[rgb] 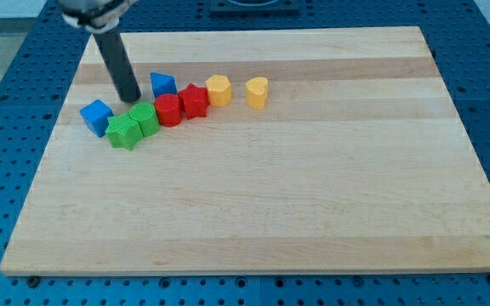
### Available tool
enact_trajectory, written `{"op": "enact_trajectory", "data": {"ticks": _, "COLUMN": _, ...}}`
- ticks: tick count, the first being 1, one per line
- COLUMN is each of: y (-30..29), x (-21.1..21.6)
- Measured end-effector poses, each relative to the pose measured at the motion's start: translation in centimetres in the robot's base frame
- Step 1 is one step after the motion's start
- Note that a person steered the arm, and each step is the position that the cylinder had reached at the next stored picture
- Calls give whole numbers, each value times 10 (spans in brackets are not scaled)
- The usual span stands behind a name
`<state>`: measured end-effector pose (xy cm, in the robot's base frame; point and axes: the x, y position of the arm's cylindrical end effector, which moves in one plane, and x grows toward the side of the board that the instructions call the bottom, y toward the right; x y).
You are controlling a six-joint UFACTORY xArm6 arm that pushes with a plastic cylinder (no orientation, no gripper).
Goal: Move the blue triangle to the top right side of the green circle
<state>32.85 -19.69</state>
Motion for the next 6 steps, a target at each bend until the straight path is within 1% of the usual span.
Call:
{"op": "enact_trajectory", "data": {"ticks": 1, "y": 1, "x": -59}}
{"op": "enact_trajectory", "data": {"ticks": 2, "y": 31, "x": -54}}
{"op": "enact_trajectory", "data": {"ticks": 3, "y": 39, "x": -31}}
{"op": "enact_trajectory", "data": {"ticks": 4, "y": 39, "x": -28}}
{"op": "enact_trajectory", "data": {"ticks": 5, "y": 35, "x": -10}}
{"op": "enact_trajectory", "data": {"ticks": 6, "y": 26, "x": 23}}
